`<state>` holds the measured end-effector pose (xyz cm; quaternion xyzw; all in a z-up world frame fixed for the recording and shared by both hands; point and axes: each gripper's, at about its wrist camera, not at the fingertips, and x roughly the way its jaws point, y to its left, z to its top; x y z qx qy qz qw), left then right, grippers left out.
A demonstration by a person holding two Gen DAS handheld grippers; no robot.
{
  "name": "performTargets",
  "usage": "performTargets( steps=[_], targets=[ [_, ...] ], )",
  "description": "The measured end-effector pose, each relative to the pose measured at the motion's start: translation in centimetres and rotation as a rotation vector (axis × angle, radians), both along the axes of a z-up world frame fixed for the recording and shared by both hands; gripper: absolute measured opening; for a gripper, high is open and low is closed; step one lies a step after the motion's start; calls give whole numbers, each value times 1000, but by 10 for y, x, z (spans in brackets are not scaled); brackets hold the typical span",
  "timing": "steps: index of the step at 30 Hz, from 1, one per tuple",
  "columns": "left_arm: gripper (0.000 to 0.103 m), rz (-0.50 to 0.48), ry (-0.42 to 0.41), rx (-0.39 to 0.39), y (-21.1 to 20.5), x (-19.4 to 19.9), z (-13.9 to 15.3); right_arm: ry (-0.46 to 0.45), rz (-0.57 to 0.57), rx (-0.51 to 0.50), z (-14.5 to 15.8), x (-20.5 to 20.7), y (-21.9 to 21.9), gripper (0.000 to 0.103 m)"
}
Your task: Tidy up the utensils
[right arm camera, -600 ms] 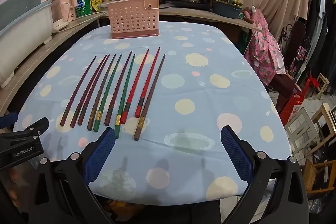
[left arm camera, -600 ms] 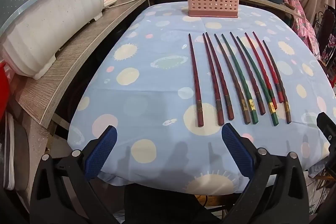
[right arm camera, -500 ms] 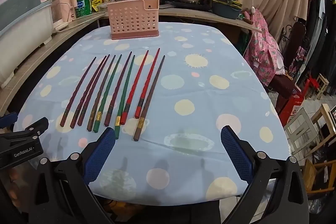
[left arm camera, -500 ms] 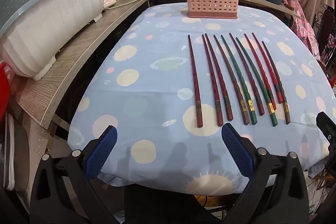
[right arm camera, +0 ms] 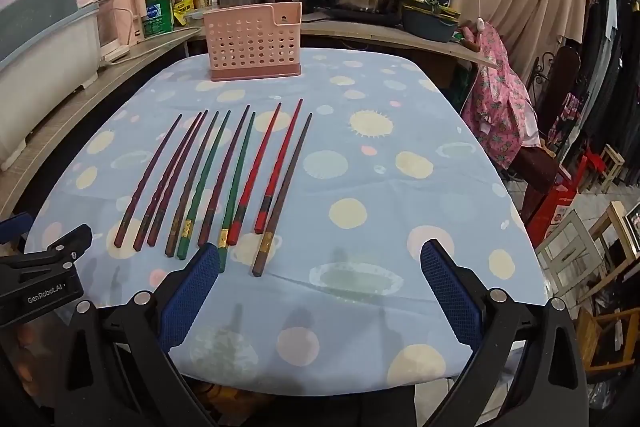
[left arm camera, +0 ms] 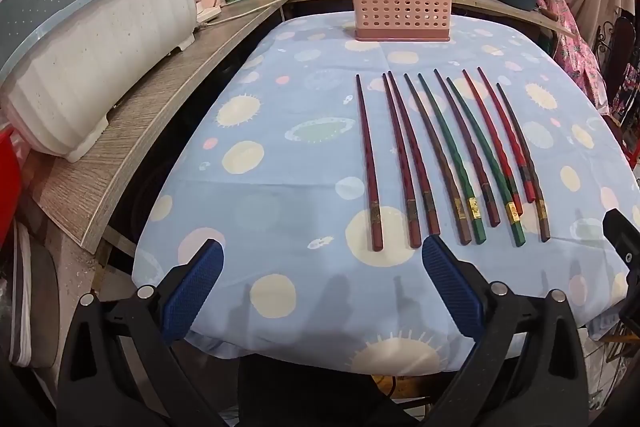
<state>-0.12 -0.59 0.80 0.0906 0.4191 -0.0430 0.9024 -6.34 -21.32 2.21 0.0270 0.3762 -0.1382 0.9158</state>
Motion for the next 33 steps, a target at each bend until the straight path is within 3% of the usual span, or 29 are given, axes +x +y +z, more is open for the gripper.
performTargets(
  steps=[33],
  targets=[
    [95, -19, -26, 38, -7, 7, 16, 2, 13, -22, 12, 10, 0, 96]
  ],
)
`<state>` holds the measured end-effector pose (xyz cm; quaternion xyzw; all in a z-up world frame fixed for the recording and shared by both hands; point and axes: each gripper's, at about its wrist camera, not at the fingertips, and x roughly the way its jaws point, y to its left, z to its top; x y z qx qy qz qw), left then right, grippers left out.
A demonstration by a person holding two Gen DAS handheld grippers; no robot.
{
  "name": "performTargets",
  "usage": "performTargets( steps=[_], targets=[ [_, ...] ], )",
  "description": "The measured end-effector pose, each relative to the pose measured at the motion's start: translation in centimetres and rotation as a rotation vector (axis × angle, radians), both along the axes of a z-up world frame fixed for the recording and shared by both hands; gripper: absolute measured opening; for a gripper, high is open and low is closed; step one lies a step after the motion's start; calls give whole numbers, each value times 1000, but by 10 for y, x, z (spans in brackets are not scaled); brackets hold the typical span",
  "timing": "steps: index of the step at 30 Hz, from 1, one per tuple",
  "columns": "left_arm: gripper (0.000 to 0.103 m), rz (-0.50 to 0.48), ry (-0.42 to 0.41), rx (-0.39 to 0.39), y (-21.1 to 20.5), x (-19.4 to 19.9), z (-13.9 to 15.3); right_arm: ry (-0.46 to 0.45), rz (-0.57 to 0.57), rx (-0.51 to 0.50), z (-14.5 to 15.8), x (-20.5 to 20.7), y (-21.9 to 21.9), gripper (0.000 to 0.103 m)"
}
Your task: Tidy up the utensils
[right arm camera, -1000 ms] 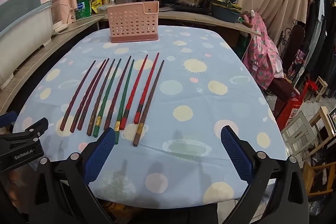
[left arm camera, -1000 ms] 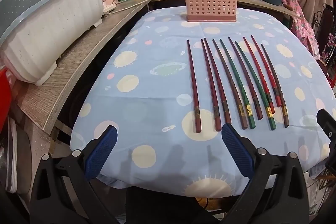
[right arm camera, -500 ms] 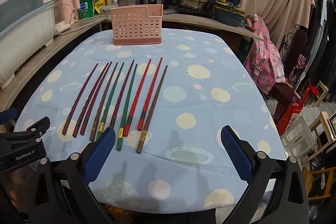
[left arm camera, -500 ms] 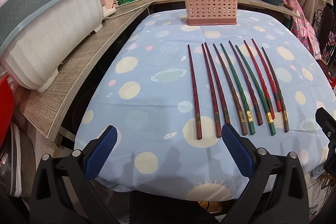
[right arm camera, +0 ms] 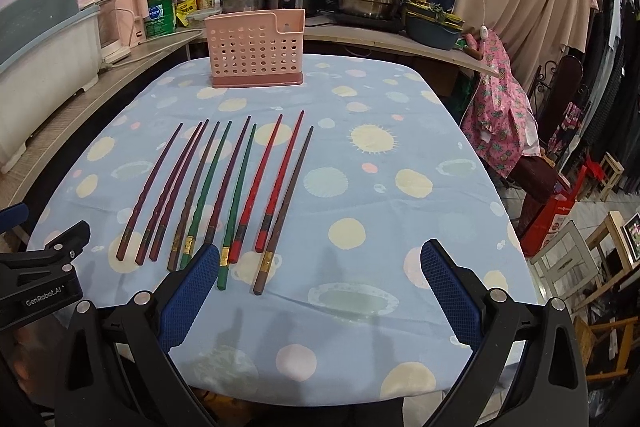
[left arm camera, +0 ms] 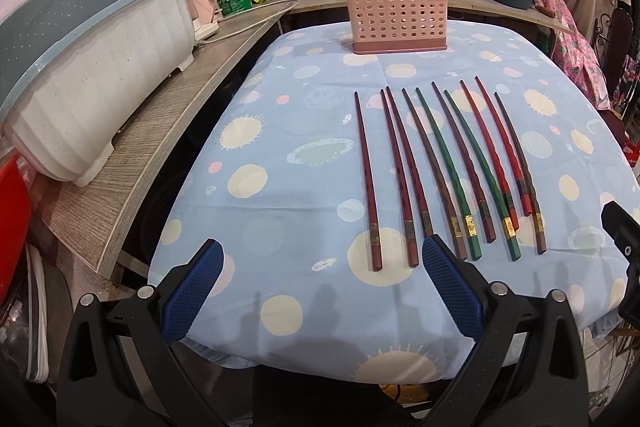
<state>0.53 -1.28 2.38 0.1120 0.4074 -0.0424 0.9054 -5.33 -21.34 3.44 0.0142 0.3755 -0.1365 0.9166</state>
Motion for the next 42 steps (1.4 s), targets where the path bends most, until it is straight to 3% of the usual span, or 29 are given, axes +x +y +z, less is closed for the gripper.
performTargets(
  steps=[42],
  targets=[
    [95, -2, 3, -3, 0, -22, -2, -5, 9, 18, -2, -12, 5, 96]
  ],
)
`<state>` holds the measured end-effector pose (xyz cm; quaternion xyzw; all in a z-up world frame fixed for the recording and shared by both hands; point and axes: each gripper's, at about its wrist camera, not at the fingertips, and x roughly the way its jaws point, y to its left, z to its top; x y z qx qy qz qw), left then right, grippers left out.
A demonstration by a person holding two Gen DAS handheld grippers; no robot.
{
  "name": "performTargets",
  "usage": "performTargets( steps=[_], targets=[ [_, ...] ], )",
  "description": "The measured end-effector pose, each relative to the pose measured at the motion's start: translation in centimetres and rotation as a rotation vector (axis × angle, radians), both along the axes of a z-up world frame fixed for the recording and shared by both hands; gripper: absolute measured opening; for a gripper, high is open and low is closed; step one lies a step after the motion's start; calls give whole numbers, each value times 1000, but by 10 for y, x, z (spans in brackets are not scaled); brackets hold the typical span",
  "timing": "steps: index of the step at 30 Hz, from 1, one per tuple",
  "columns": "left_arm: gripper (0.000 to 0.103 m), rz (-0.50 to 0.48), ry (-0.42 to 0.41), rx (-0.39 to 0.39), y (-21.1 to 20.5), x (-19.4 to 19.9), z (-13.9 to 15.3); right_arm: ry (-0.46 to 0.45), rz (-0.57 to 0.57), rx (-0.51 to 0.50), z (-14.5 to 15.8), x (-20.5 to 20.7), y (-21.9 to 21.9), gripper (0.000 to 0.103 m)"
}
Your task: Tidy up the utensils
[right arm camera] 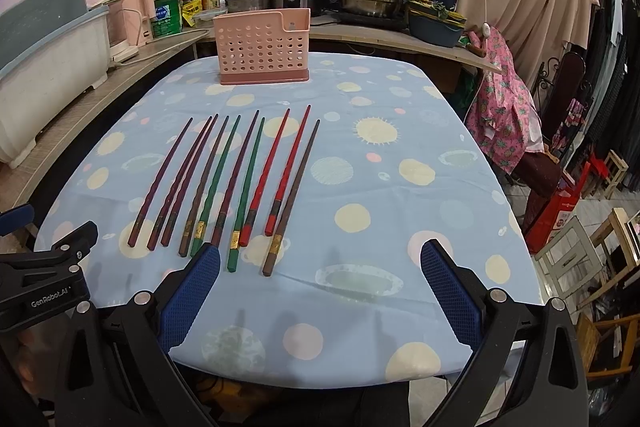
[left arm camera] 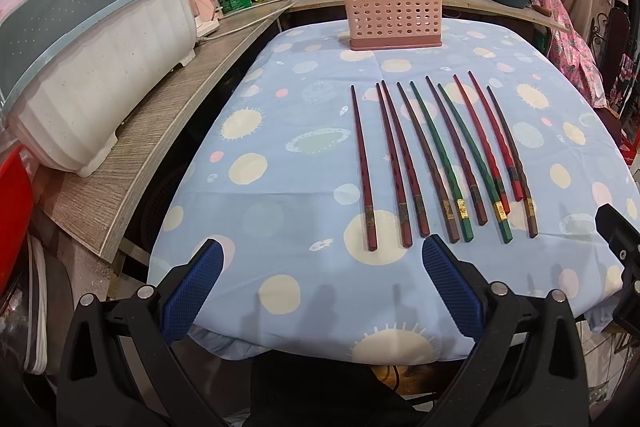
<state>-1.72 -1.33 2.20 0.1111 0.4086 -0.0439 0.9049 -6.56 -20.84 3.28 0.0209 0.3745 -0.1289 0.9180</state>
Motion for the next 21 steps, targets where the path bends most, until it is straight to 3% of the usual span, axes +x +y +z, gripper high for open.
performTargets(
  steps=[21],
  targets=[
    [95, -1, 16, -18, 2, 6, 2, 6, -1, 6, -1, -3, 2, 96]
  ],
)
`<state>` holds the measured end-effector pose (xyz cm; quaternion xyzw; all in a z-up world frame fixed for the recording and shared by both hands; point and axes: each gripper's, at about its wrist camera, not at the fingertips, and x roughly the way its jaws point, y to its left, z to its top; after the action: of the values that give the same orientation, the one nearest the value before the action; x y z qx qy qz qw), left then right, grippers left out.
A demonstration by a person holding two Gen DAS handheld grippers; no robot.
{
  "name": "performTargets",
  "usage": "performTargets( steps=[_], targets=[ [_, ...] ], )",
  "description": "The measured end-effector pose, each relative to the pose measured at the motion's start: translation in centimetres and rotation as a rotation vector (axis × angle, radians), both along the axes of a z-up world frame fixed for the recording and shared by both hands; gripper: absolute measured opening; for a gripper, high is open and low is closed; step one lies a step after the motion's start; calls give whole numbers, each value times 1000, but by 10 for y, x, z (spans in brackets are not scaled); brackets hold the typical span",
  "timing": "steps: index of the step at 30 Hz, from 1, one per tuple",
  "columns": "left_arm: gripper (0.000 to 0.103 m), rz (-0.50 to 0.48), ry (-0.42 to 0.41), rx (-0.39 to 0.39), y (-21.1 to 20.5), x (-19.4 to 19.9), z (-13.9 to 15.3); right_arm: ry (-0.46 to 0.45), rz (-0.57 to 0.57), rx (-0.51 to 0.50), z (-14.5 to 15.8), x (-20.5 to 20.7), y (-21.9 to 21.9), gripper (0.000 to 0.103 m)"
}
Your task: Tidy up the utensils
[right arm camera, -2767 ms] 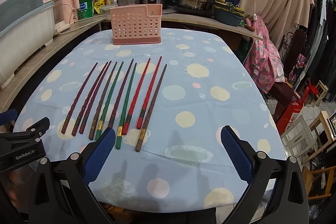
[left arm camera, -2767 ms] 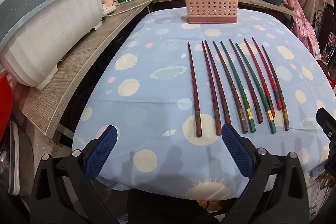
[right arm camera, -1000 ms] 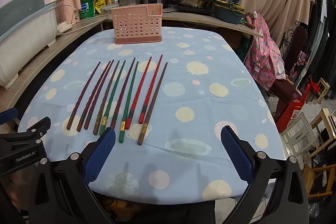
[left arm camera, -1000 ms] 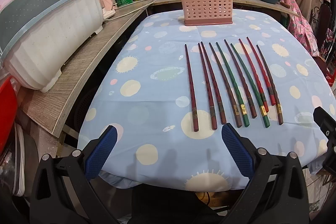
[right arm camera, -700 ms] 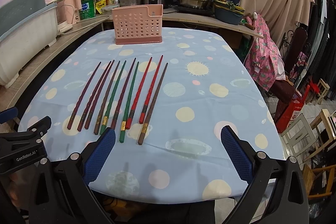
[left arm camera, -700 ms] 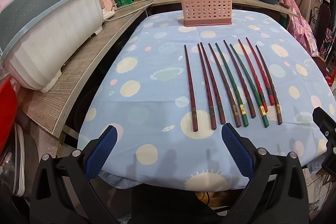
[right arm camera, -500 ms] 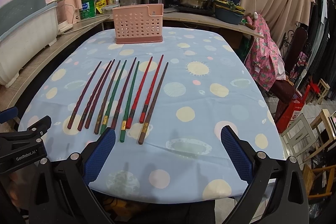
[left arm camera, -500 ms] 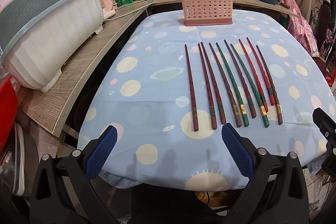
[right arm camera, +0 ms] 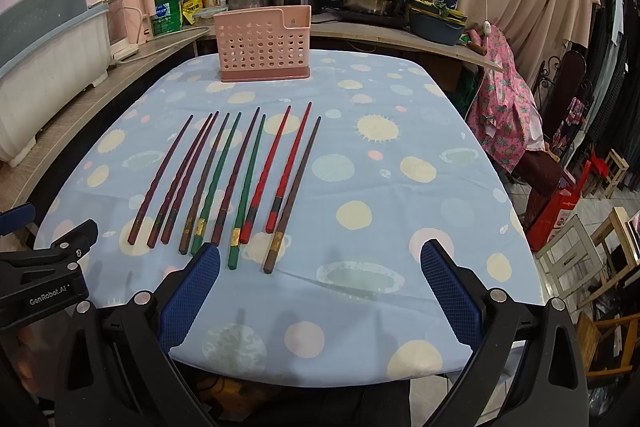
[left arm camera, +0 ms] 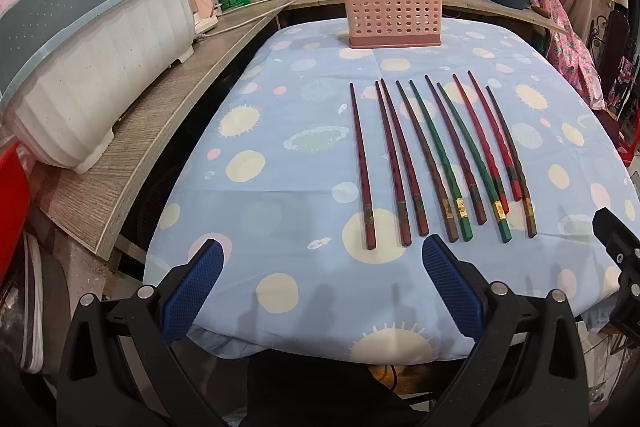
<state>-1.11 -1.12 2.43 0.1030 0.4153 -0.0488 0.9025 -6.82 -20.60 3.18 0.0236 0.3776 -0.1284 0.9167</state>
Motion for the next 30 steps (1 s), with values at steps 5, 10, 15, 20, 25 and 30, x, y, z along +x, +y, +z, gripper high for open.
performTargets(
  steps=[5, 10, 15, 20, 25, 30],
  targets=[
    [95, -2, 12, -24, 2, 5, -3, 9, -15, 17, -2, 1, -7, 96],
    [95, 20, 23, -68, 9, 17, -8, 26, -42, 39, -9, 6, -19, 96],
    [95, 53, 68, -113, 16, 38, -23, 40, -67, 32, -18, 11, -29, 96],
    [95, 38, 76, -75, 8, 55, -40, 59, -77, 35, -29, 22, -35, 96],
    [92, 31, 95, -63, 4, 64, -53, 79, -51, 31, -38, 36, -30, 96],
    [82, 27, 134, -76, 5, 70, -63, 100, -8, 17, -47, 50, -19, 87]
  ],
)
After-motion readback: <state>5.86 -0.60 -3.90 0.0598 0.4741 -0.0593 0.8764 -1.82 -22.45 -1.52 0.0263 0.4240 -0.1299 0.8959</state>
